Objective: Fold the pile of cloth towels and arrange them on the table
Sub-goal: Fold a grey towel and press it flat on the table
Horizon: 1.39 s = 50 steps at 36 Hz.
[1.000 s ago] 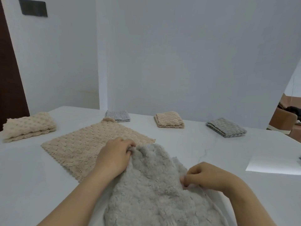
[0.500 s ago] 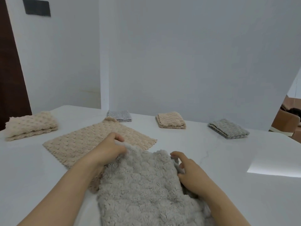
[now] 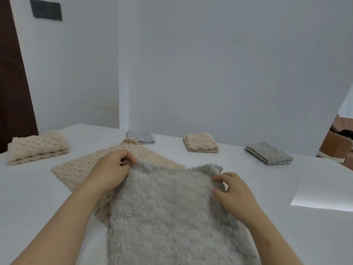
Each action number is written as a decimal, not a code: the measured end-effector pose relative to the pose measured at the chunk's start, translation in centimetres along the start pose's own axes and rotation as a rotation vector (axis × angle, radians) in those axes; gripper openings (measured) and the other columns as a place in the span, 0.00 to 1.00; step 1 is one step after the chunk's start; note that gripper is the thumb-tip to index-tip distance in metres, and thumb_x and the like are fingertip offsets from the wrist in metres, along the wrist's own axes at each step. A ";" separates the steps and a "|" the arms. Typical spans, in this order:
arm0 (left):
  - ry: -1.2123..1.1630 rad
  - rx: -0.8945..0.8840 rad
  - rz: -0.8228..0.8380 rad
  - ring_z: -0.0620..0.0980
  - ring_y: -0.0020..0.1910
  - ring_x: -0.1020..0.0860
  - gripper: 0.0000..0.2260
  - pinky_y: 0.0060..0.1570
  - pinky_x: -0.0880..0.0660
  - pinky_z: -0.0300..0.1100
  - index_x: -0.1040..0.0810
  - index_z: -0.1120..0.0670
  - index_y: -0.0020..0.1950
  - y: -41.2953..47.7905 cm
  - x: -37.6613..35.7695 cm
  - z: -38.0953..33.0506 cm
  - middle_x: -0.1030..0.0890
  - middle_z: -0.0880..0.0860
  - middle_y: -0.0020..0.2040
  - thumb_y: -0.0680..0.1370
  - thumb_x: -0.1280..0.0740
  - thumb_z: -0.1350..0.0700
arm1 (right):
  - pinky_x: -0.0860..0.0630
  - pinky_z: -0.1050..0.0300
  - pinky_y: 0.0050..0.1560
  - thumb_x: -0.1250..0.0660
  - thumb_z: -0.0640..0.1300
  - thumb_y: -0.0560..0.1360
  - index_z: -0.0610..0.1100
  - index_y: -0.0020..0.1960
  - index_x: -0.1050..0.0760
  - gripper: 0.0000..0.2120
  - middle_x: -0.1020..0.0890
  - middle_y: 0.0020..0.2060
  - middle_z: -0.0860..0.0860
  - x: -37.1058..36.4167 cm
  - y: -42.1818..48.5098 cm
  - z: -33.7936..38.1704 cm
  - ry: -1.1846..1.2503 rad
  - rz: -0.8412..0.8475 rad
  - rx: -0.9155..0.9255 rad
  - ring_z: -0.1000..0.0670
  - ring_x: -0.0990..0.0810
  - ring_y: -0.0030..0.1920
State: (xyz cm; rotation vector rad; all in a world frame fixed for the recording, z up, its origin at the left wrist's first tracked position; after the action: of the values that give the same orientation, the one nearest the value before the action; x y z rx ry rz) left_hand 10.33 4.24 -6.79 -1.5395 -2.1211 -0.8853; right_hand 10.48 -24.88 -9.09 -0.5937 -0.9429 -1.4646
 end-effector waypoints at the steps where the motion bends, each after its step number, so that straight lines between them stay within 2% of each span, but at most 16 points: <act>1: 0.020 -0.014 -0.026 0.47 0.45 0.27 0.11 0.37 0.35 0.35 0.24 0.47 0.43 0.0 0.1 -0.1 0.23 0.46 0.46 0.76 0.38 0.64 | 0.35 0.63 0.54 0.37 0.42 0.74 0.47 0.62 0.27 0.17 0.30 0.60 0.53 0.4 0.1 0.2 -0.008 -0.037 0.010 0.52 0.28 0.57; 5: 0.098 -0.052 0.055 0.48 0.60 0.30 0.17 0.54 0.34 0.38 0.30 0.50 0.65 -0.2 -2.0 0.3 0.31 0.49 0.64 0.77 0.39 0.61 | 0.37 0.58 0.64 0.39 0.47 0.76 0.48 0.71 0.36 0.23 0.36 0.68 0.55 0.1 0.3 0.8 -0.081 -0.076 0.036 0.50 0.33 0.63; 8: 0.177 -0.071 0.135 0.48 0.72 0.41 0.26 0.68 0.42 0.39 0.41 0.53 0.73 -0.4 -3.9 1.0 0.43 0.50 0.74 0.77 0.37 0.59 | 0.39 0.57 0.66 0.42 0.50 0.77 0.49 0.75 0.48 0.29 0.44 0.73 0.55 -1.5 0.6 0.4 -0.201 -0.032 0.006 0.49 0.39 0.68; 12: 0.373 -0.052 0.169 0.52 0.76 0.51 0.34 0.72 0.44 0.47 0.58 0.51 0.76 -0.4 -5.3 2.2 0.63 0.46 0.76 0.78 0.39 0.52 | 0.41 0.51 0.69 0.44 0.54 0.77 0.51 0.75 0.60 0.34 0.58 0.76 0.54 -3.3 0.7 -0.7 -0.275 0.049 -0.076 0.45 0.46 0.73; 15: 0.570 0.007 0.127 0.55 0.75 0.54 0.33 0.70 0.41 0.52 0.61 0.49 0.76 -0.7 -5.0 2.7 0.68 0.48 0.75 0.79 0.42 0.47 | 0.46 0.46 0.71 0.45 0.57 0.77 0.55 0.75 0.60 0.34 0.61 0.76 0.52 -3.8 0.6 -1.8 -0.314 0.094 -0.137 0.44 0.51 0.75; 19: 0.662 -0.039 0.104 0.54 0.75 0.53 0.26 0.70 0.44 0.53 0.51 0.45 0.76 -0.7 -4.9 1.4 0.59 0.49 0.77 0.79 0.44 0.49 | 0.47 0.46 0.72 0.47 0.60 0.77 0.58 0.75 0.51 0.28 0.51 0.76 0.53 -4.3 0.5 -2.6 -0.313 0.189 -0.163 0.45 0.48 0.75; 22: 0.632 -0.052 0.384 0.50 0.76 0.50 0.23 0.71 0.48 0.55 0.45 0.42 0.74 -1.2 -7.7 1.8 0.50 0.47 0.77 0.80 0.47 0.44 | 0.46 0.48 0.70 0.48 0.59 0.78 0.57 0.73 0.45 0.24 0.42 0.73 0.55 -4.7 0.4 -2.4 -0.321 0.271 -0.128 0.47 0.43 0.73; 24: 0.695 -0.008 0.555 0.50 0.76 0.54 0.26 0.71 0.54 0.58 0.51 0.42 0.75 -2.1 -9.2 2.9 0.53 0.46 0.78 0.79 0.50 0.39 | 0.48 0.48 0.71 0.51 0.60 0.78 0.57 0.74 0.47 0.25 0.45 0.75 0.55 -5.2 0.2 -2.5 -0.345 0.320 -0.122 0.47 0.46 0.74; 26: 0.758 0.007 0.597 0.50 0.76 0.58 0.27 0.71 0.58 0.60 0.55 0.42 0.76 -2.4 -9.6 3.4 0.58 0.46 0.77 0.79 0.52 0.37 | 0.51 0.48 0.73 0.53 0.61 0.79 0.57 0.75 0.51 0.26 0.51 0.76 0.54 -5.7 0.1 -3.0 -0.359 0.347 -0.133 0.48 0.51 0.76; 32: 0.817 -0.063 0.355 0.54 0.76 0.59 0.25 0.71 0.57 0.61 0.51 0.41 0.75 -2.0 -8.3 2.3 0.55 0.48 0.78 0.79 0.52 0.38 | 0.51 0.48 0.73 0.50 0.60 0.78 0.55 0.75 0.48 0.26 0.48 0.76 0.53 -4.9 0.0 -2.2 -0.349 0.216 -0.109 0.47 0.50 0.75; 34: 0.789 -0.140 0.183 0.53 0.75 0.49 0.22 0.70 0.48 0.55 0.41 0.42 0.72 -1.9 -7.0 0.4 0.44 0.50 0.75 0.79 0.46 0.41 | 0.46 0.51 0.70 0.47 0.57 0.78 0.54 0.71 0.39 0.22 0.40 0.73 0.52 -3.4 -0.1 -1.3 -0.307 0.092 -0.069 0.48 0.43 0.73; 37: 0.537 -0.251 0.043 0.47 0.59 0.31 0.08 0.57 0.35 0.42 0.27 0.46 0.55 -2.5 -5.7 -2.8 0.28 0.45 0.54 0.78 0.40 0.48 | 0.35 0.56 0.58 0.41 0.50 0.78 0.50 0.59 0.28 0.11 0.28 0.58 0.51 -0.6 -0.9 0.0 -0.207 -0.115 0.016 0.49 0.31 0.59; 40: 0.329 -0.286 0.123 0.42 0.39 0.28 0.03 0.37 0.34 0.36 0.29 0.47 0.44 -4.0 -6.0 -4.3 0.29 0.41 0.38 0.78 0.39 0.52 | 0.33 0.56 0.40 0.34 0.41 0.74 0.47 0.43 0.27 0.02 0.30 0.37 0.55 0.9 -3.0 0.9 -0.178 -0.294 0.138 0.50 0.28 0.39; 43: 0.333 -0.306 0.163 0.39 0.34 0.30 0.03 0.32 0.34 0.34 0.29 0.46 0.44 -5.5 -6.2 -4.2 0.29 0.41 0.34 0.78 0.39 0.51 | 0.41 0.65 0.28 0.28 0.36 0.66 0.47 0.34 0.28 0.10 0.37 0.27 0.59 1.0 -5.4 2.2 -0.235 -0.374 0.299 0.53 0.33 0.26; 47: 0.245 -0.316 0.172 0.39 0.32 0.28 0.06 0.33 0.32 0.34 0.29 0.43 0.39 -7.6 -5.2 -3.9 0.25 0.43 0.31 0.77 0.38 0.48 | 0.41 0.68 0.34 0.38 0.47 0.72 0.53 0.36 0.33 0.07 0.33 0.26 0.59 0.3 -6.5 1.5 -0.130 -0.242 0.308 0.58 0.31 0.29; 50: 0.185 -0.348 0.336 0.38 0.36 0.27 0.11 0.37 0.32 0.32 0.28 0.42 0.40 -9.7 -5.8 -3.0 0.24 0.42 0.35 0.70 0.37 0.36 | 0.38 0.67 0.36 0.44 0.59 0.71 0.58 0.36 0.36 0.08 0.28 0.29 0.59 -0.6 -7.4 1.4 -0.099 -0.073 0.362 0.59 0.29 0.33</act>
State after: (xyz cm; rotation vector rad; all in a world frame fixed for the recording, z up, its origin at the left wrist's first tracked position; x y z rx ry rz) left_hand 2.97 -3.87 -10.86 -1.8293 -1.5773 -1.2601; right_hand 3.08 -23.87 -10.32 -0.3699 -1.2837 -1.2948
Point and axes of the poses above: each hand's wrist, its own y-axis towards the middle knuckle, its own x-axis out of the back of the hand, z = x × y, the point moved 10 cm from there along y, towards the middle knuckle
